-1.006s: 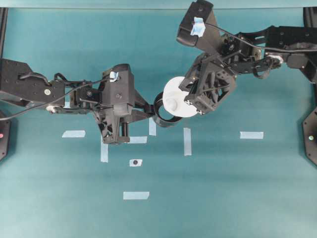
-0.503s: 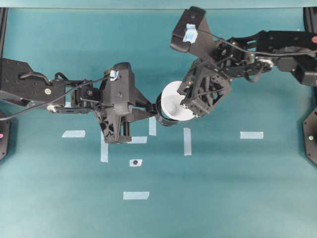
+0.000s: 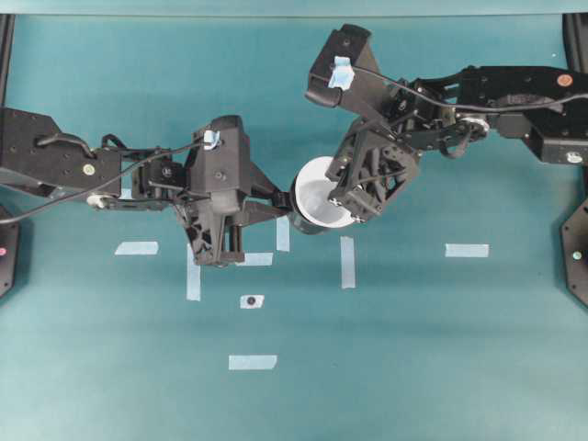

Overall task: Holding the cup holder with the left arm, the right arm places the cup into the cup holder.
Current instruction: 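Insert the white cup into the black holder with the right gripper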

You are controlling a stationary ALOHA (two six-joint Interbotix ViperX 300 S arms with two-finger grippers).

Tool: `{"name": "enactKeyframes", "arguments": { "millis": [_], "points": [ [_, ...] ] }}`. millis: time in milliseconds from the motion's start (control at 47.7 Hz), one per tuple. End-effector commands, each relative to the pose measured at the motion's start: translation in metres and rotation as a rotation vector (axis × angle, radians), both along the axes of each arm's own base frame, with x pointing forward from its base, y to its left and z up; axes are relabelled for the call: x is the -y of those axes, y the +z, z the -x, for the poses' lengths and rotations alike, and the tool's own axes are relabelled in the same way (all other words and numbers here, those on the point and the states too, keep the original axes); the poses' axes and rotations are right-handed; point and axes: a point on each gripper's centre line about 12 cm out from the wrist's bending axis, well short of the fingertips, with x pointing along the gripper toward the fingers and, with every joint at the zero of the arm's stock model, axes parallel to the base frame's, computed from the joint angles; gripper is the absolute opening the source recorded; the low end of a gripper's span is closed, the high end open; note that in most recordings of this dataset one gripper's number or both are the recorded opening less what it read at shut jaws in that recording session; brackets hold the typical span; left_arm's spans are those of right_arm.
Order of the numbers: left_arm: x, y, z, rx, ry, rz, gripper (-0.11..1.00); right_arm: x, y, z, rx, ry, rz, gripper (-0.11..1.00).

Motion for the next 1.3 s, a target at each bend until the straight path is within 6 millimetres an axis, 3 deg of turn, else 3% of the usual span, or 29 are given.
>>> {"name": "enactKeyframes", "arguments": {
  "millis": [0,419,545,692,943,1006,1278],
  "points": [
    [0.000,0.020,-0.004,0.064,-0.003,-0.008,0.21,-0.002,0.012,0.000,0.038,-0.002,0.003,0.03],
    [0.002,0.020,-0.005,0.069,-0.007,-0.007,0.21,-0.002,0.011,0.001,0.044,-0.002,0.004,0.03],
    [0.004,0.019,-0.004,0.067,-0.012,-0.006,0.21,-0.002,0.011,0.001,0.043,-0.003,0.002,0.07],
    [0.005,0.020,-0.005,0.069,-0.014,-0.005,0.21,-0.002,0.010,0.001,0.035,-0.004,0.000,0.25],
    [0.006,0.020,-0.005,0.070,-0.017,-0.008,0.21,-0.002,0.010,0.001,0.036,-0.006,-0.002,0.82],
    [0.006,0.020,-0.005,0.077,-0.018,-0.005,0.21,-0.002,0.011,0.002,0.037,-0.013,-0.006,0.86],
    [0.010,0.020,-0.005,0.123,-0.025,-0.005,0.21,-0.003,0.026,0.004,0.091,-0.028,-0.005,0.86]
  ]
}}
